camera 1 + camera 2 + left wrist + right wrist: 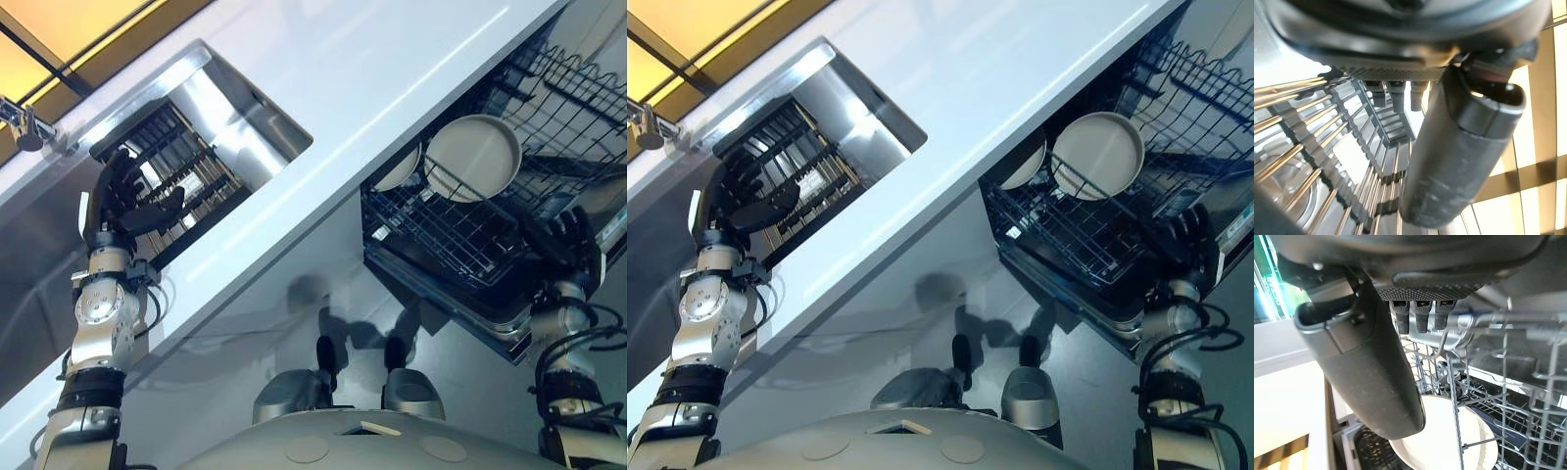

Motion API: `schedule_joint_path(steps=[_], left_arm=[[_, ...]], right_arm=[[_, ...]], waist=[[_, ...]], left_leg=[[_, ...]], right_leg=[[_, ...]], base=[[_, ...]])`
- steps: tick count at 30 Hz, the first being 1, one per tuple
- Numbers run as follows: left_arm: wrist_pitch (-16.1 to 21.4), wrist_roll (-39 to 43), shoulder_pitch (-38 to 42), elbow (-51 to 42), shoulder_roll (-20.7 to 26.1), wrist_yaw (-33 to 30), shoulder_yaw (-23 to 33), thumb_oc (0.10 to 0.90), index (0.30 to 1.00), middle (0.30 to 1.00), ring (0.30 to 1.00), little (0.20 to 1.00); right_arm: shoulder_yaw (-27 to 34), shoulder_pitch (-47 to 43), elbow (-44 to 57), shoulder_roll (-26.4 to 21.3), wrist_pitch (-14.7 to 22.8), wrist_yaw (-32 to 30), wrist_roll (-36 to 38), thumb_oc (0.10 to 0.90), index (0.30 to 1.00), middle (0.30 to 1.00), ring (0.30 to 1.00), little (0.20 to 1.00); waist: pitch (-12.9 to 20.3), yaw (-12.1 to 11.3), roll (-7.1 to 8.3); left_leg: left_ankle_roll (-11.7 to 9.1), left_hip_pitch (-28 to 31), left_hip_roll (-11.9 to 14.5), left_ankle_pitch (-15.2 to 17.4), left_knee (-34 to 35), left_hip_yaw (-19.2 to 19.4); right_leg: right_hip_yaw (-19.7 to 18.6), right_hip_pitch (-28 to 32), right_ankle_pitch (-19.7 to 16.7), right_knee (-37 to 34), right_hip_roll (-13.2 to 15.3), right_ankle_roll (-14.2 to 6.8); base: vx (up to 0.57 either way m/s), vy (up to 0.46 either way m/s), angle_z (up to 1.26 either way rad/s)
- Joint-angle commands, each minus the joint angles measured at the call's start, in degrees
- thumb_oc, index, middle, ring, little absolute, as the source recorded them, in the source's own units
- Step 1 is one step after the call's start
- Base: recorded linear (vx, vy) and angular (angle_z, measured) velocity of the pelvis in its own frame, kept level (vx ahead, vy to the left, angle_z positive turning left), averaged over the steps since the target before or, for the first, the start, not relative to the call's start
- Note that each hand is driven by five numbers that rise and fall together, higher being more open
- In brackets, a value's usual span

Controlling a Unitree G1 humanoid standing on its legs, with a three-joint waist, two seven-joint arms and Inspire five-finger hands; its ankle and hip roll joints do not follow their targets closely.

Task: Pick up plates and place into dishwasher.

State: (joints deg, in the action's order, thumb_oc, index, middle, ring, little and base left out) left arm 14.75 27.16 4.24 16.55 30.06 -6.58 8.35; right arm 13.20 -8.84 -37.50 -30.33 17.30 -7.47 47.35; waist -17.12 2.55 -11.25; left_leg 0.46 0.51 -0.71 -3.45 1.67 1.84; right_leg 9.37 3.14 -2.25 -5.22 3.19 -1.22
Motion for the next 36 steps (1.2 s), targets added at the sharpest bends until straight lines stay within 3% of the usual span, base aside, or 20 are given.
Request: schedule_joint_path(steps=[1, 9, 12, 15, 18, 22, 30, 34, 36], left_arm=[[7.48, 3.05, 8.18, -1.53, 7.11, -2.67, 0.67, 0.800, 0.900, 0.900, 0.900, 0.900], [7.52, 3.33, 10.52, -3.03, 8.03, -4.21, -0.26, 0.800, 0.900, 0.900, 0.900, 0.900], [7.33, 3.76, 12.02, -3.39, 8.93, -4.70, -0.61, 0.800, 0.900, 0.900, 0.900, 0.900], [7.53, 3.75, 13.08, -2.69, 9.36, -4.71, -0.94, 0.800, 0.900, 0.900, 0.900, 0.900], [7.30, 3.80, 13.81, -2.18, 9.66, -4.67, -1.42, 0.800, 0.900, 0.900, 0.900, 0.900], [7.96, 3.75, 14.32, -1.35, 9.06, -5.53, -2.11, 0.800, 0.900, 0.900, 0.900, 0.900], [7.87, 3.86, 13.89, -1.34, 7.96, -4.46, -2.64, 0.800, 0.900, 0.900, 0.900, 0.900], [7.36, 4.01, 14.48, -1.19, 7.82, -4.33, -3.87, 0.800, 0.900, 0.900, 0.900, 0.900], [7.51, 4.06, 15.21, -0.13, 7.71, -3.92, -4.76, 0.800, 0.900, 0.900, 0.900, 0.900]], right_arm=[[1.03, -6.77, 2.93, -4.39, 3.29, -0.76, 0.76, 0.800, 0.900, 0.900, 0.900, 0.900], [-1.86, -10.63, 3.57, -3.49, 1.44, 4.67, 6.38, 0.800, 0.900, 0.900, 0.900, 0.900], [-3.57, -12.55, 4.66, -1.84, -1.16, 13.59, 15.99, 0.800, 0.900, 0.900, 0.900, 0.900], [-5.18, -14.06, 6.17, -0.06, -1.47, 18.47, 21.67, 0.800, 0.900, 0.900, 0.900, 0.900], [-6.64, -15.94, 8.66, 1.49, -0.40, 18.31, 22.32, 0.800, 0.900, 0.900, 0.900, 0.900], [-9.07, -18.25, 12.45, 3.24, -2.09, 17.13, 20.41, 0.800, 0.900, 0.900, 0.900, 0.900], [-15.46, -21.42, 18.87, 6.03, -16.02, 26.68, 30.75, 0.800, 0.900, 0.900, 0.900, 0.900], [-20.85, -24.58, 25.17, 8.44, -19.67, 31.24, 33.18, 0.800, 0.900, 0.900, 0.900, 0.900], [-23.93, -27.26, 29.18, 9.85, -19.43, 32.49, 32.73, 0.800, 0.900, 0.900, 0.900, 0.900]], waist=[[-1.66, -1.74, 1.56], [-5.28, -2.70, 1.22], [-6.89, -3.37, 1.58], [-7.39, -3.85, 2.02], [-7.55, -4.15, 2.38], [-7.19, -4.56, 2.43], [-6.42, -6.01, 2.78], [-5.92, -7.04, 3.53], [-5.48, -7.63, 4.02]], left_leg=[[-1.87, -4.18, -1.58, 6.99, -8.46, 0.02], [-1.86, -9.31, -1.42, 6.61, -11.64, -0.76], [-1.51, -10.83, -1.56, 6.13, -11.82, -1.17], [-1.38, -11.20, -1.70, 5.88, -11.66, -1.36], [-1.29, -10.94, -1.81, 5.89, -11.08, -1.24], [-1.20, -10.84, -1.99, 4.99, -9.89, -1.10], [-0.77, -10.03, -2.74, 4.51, -9.34, -1.79], [-0.33, -9.54, -3.13, 4.72, -9.11, -2.27], [-0.05, -9.52, -3.31, 4.73, -9.08, -2.71]], right_leg=[[1.63, -9.53, 14.29, 20.58, -1.27, 2.35], [2.69, -15.19, 15.05, 25.81, -0.87, 3.37], [3.09, -16.66, 15.14, 27.00, -1.01, 3.54], [3.45, -16.80, 15.11, 27.00, -0.86, 3.51], [3.60, -16.32, 14.91, 26.09, -0.58, 3.16], [3.72, -15.92, 13.73, 24.36, -0.53, 2.94], [4.07, -14.67, 12.89, 23.13, 0.45, 2.62], [4.30, -13.93, 12.73, 22.51, 0.79, 2.32], [4.28, -13.59, 12.33, 21.92, 0.86, 2.21]], base=[[-0.05, -0.047, 0.08], [-0.06, -0.036, 0.02], [-0.06, -0.030, 0.00], [-0.02, 0.000, 0.03], [0.00, 0.031, 0.02], [-0.02, 0.081, 0.01], [0.01, 0.085, -0.02], [0.03, 0.050, 0.01], [0.01, 0.010, 0.04]])
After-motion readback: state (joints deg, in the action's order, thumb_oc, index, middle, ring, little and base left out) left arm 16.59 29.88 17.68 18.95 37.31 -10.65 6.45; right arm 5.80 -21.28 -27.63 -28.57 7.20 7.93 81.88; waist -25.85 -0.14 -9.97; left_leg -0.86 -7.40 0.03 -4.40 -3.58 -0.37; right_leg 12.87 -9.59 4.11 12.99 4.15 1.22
